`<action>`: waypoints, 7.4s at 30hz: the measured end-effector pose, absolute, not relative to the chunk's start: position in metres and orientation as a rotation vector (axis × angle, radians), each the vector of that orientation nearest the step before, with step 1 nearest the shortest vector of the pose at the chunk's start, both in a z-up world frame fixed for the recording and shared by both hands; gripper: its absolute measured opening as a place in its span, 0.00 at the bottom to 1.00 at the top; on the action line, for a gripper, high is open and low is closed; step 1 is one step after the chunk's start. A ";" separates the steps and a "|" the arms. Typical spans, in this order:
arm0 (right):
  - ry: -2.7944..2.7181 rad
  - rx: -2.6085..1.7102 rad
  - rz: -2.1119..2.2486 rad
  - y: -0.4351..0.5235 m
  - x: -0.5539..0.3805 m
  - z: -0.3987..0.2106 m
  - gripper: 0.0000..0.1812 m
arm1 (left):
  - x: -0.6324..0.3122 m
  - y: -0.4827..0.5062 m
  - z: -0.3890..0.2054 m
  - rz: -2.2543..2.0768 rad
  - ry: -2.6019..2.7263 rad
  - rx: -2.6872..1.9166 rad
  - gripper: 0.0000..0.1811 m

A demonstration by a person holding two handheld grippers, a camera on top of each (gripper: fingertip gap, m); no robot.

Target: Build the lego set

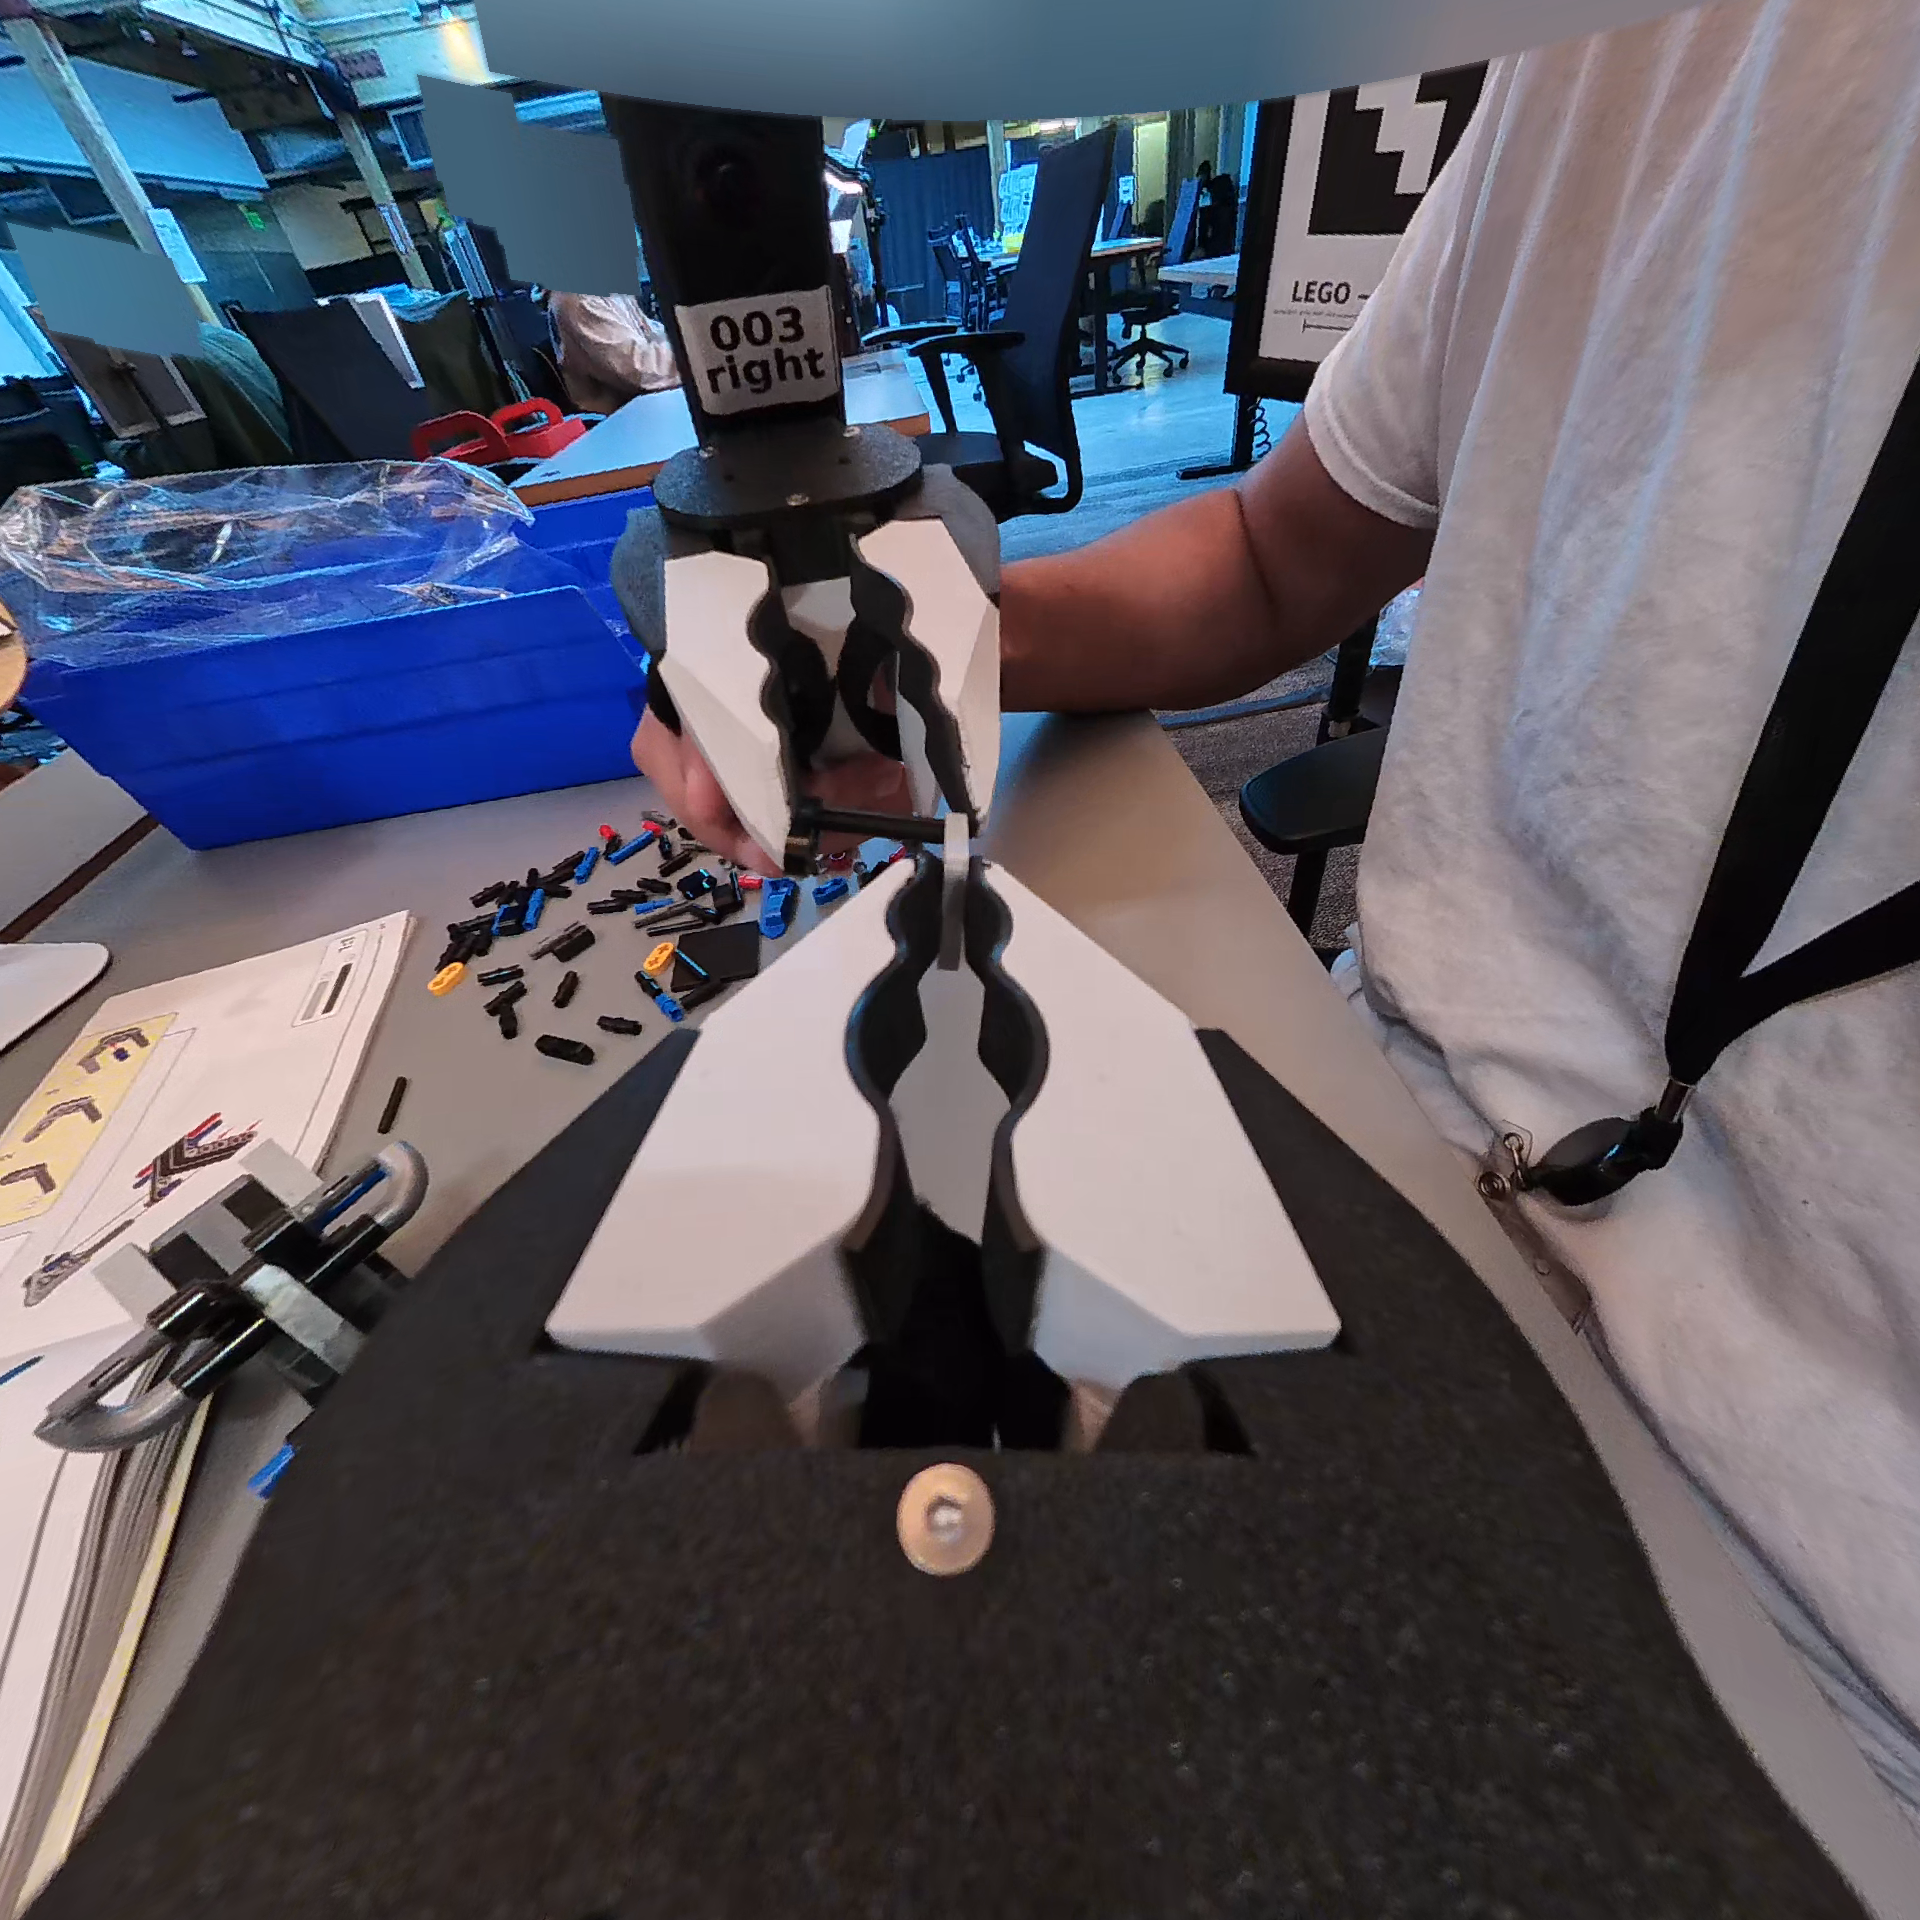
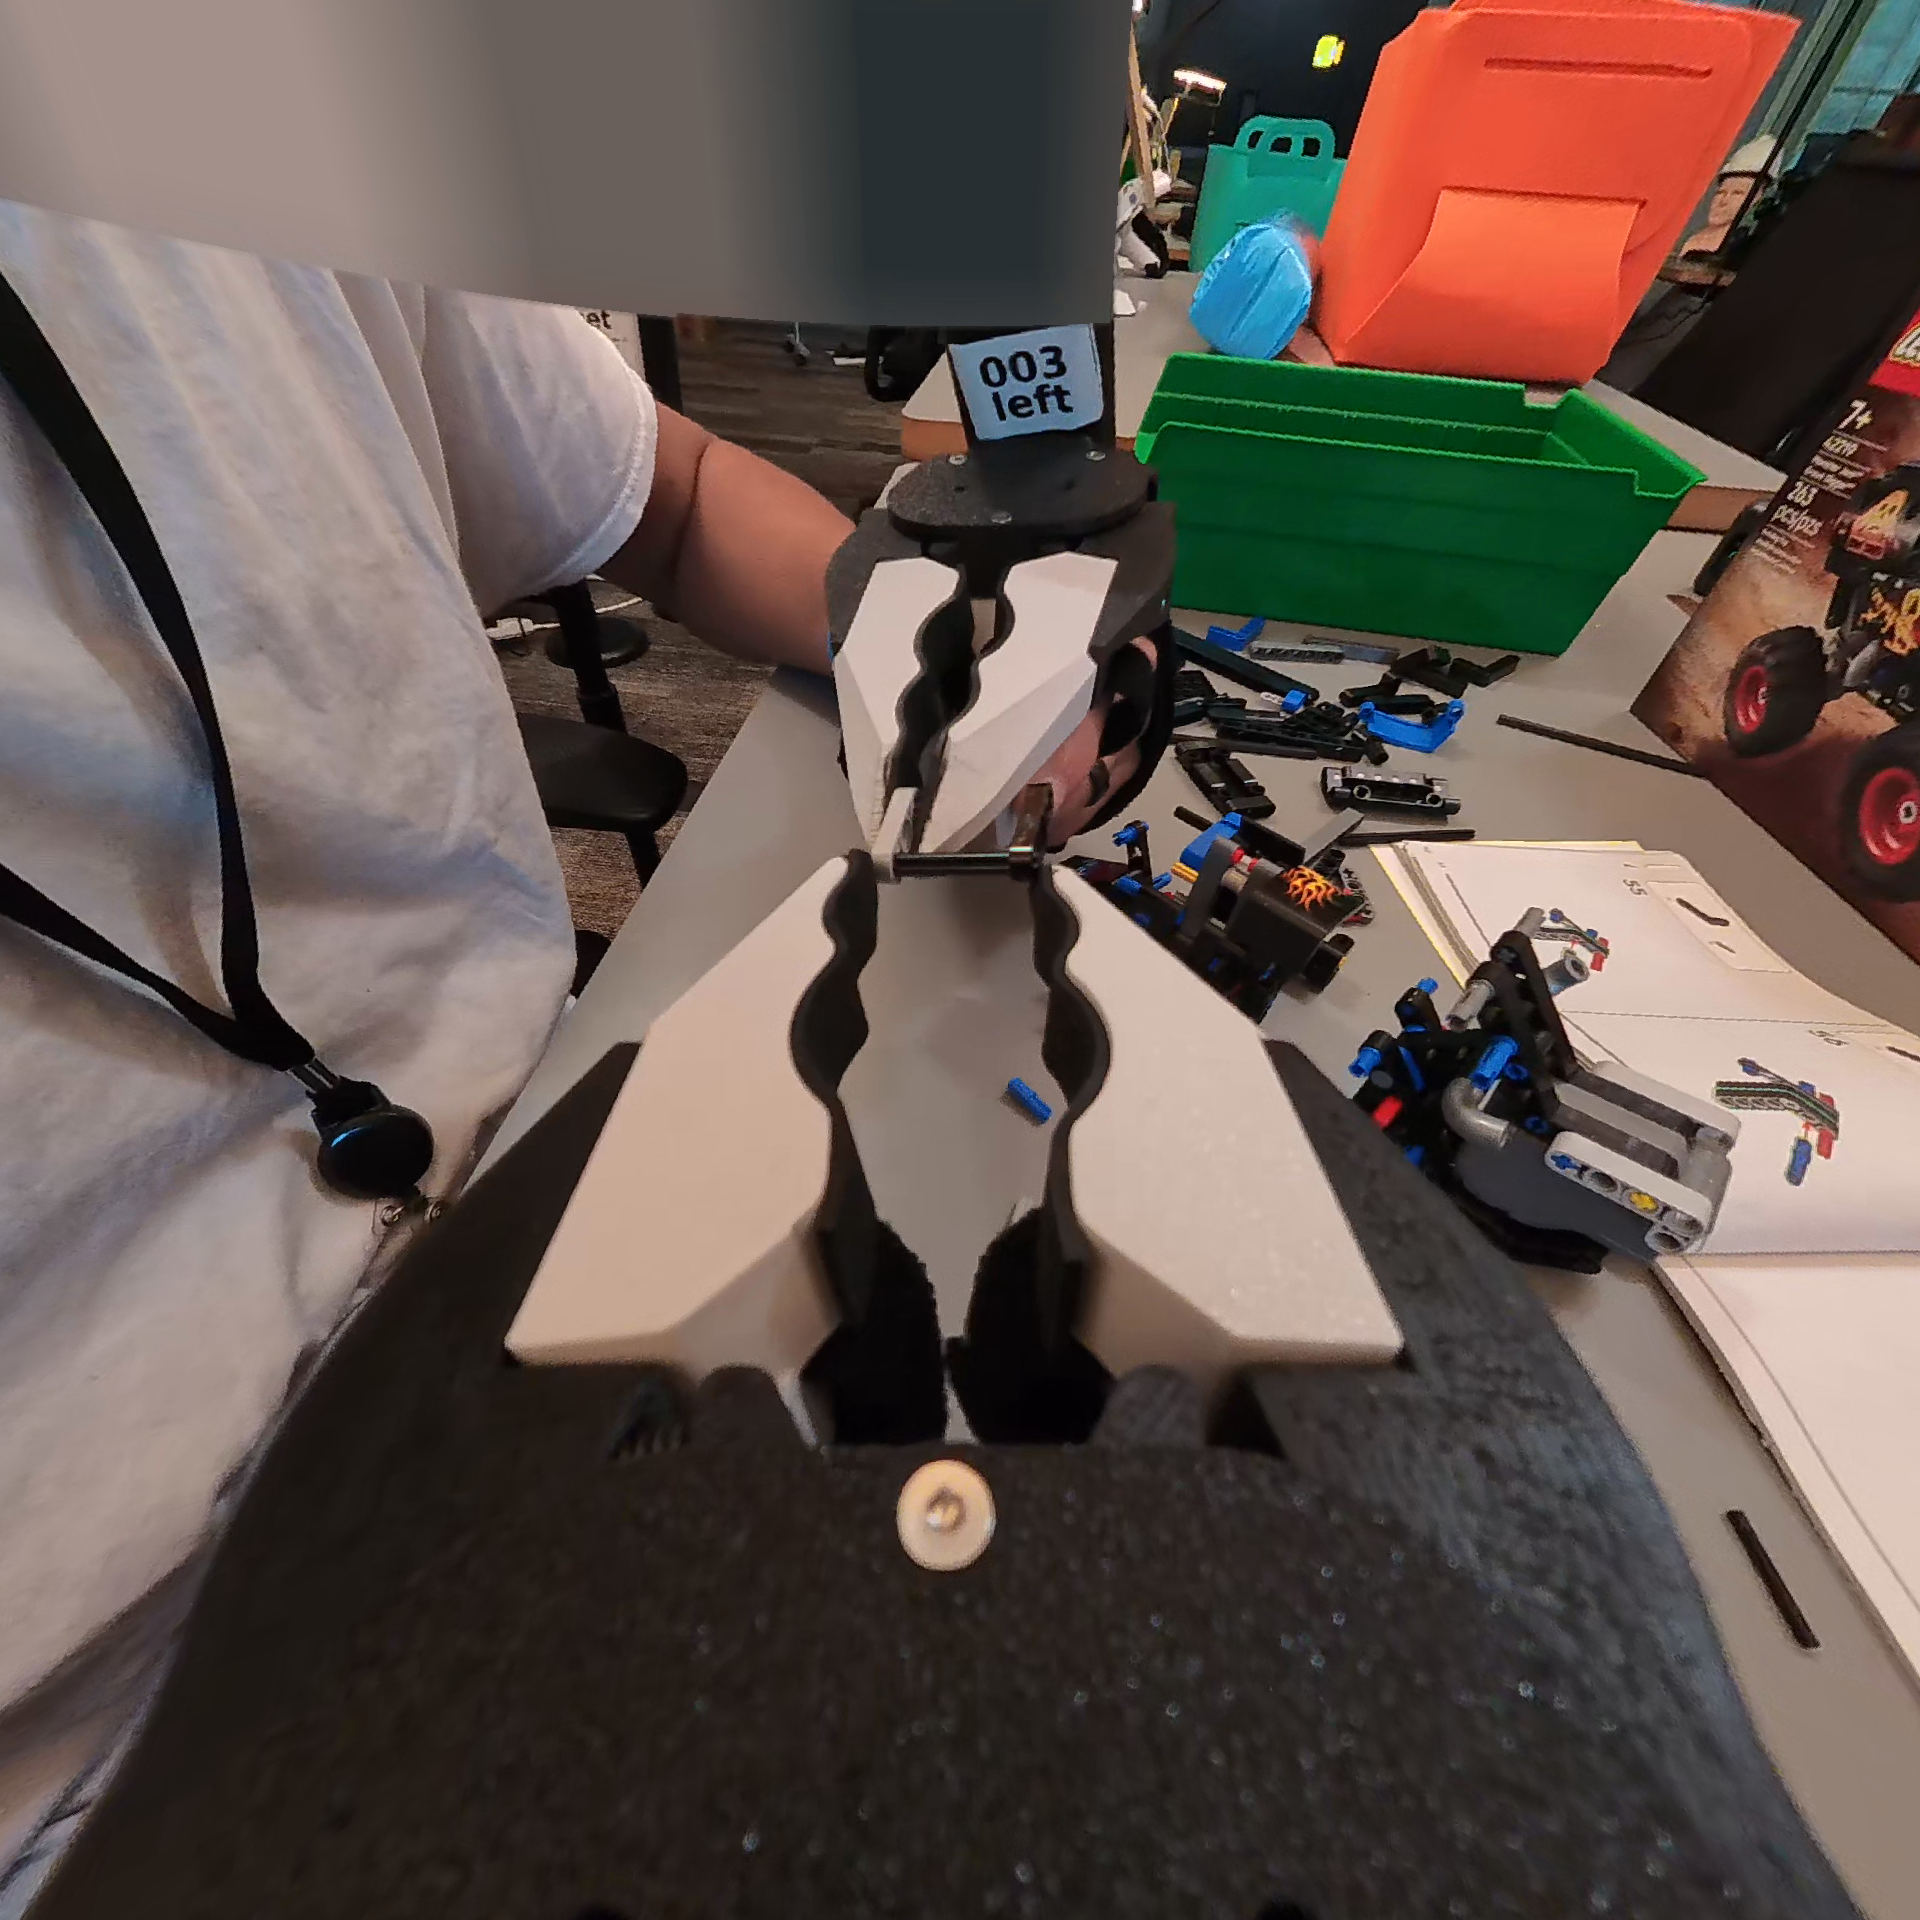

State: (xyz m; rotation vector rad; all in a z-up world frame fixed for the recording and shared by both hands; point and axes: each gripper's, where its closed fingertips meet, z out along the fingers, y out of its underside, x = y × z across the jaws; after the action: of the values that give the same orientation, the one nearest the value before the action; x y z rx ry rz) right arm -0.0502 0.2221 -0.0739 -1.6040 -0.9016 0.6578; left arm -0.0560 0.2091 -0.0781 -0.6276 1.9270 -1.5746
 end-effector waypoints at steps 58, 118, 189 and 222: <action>-1.007 -1.726 0.093 0.246 -0.035 -0.106 0.08 | -0.031 0.237 -0.118 -1.154 2.016 -0.785 0.01; -1.067 -1.836 -0.136 0.260 -0.021 -0.136 0.18 | -0.025 0.250 -0.144 -0.582 2.040 -0.542 0.01; -0.810 -1.388 -0.228 0.263 -0.023 -0.047 0.02 | -0.022 0.248 -0.061 -1.897 1.564 -1.261 0.15; -0.471 -1.837 0.462 0.280 -0.019 -0.092 0.02 | -0.011 0.292 -0.087 -0.597 1.570 -0.690 0.03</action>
State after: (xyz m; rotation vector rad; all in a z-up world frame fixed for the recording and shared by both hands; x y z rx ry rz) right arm -0.0186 0.2802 -0.0919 -1.8371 -0.4712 0.4621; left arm -0.0112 0.2916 -0.0872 -0.6902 1.5695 -0.5966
